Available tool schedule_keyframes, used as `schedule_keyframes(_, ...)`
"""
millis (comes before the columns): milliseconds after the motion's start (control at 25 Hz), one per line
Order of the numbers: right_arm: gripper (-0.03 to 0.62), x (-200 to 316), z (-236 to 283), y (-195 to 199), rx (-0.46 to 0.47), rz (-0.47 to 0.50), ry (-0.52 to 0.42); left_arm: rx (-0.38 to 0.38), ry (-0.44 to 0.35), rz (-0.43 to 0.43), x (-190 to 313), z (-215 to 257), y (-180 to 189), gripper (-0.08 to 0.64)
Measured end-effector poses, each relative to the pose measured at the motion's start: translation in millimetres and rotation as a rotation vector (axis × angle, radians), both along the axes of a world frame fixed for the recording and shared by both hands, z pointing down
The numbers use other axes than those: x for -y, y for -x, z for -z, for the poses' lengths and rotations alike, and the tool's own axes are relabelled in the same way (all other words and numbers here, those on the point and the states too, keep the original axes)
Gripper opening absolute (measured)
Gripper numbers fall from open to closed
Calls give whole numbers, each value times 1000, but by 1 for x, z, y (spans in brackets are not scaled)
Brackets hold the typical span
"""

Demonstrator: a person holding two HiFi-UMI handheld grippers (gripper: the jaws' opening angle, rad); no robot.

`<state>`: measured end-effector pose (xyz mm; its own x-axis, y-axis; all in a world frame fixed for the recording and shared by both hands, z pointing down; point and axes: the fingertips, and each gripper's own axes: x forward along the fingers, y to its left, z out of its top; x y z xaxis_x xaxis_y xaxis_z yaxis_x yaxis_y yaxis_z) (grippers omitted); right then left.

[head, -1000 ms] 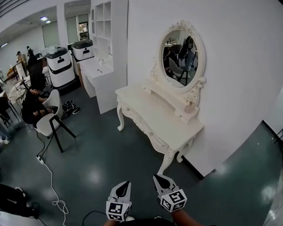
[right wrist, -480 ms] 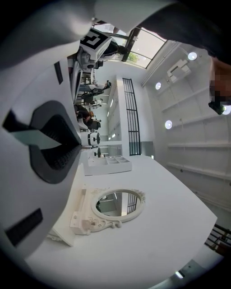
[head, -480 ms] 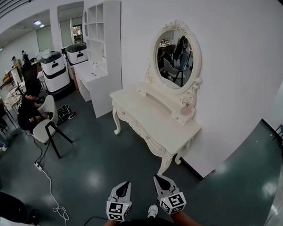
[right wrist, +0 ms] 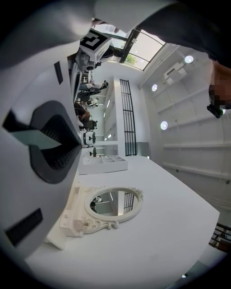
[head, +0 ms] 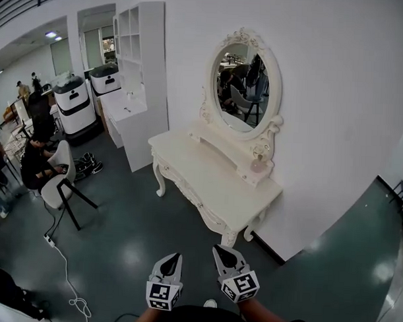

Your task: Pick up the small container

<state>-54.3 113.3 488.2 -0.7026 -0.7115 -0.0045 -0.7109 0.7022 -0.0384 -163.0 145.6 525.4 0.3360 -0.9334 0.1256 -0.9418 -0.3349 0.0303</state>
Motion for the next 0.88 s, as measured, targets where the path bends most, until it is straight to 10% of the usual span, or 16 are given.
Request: schedule_keyframes(880, 6, 109, -17, -67, 17, -102, 33, -3, 32, -64, 114, 0, -54, 8)
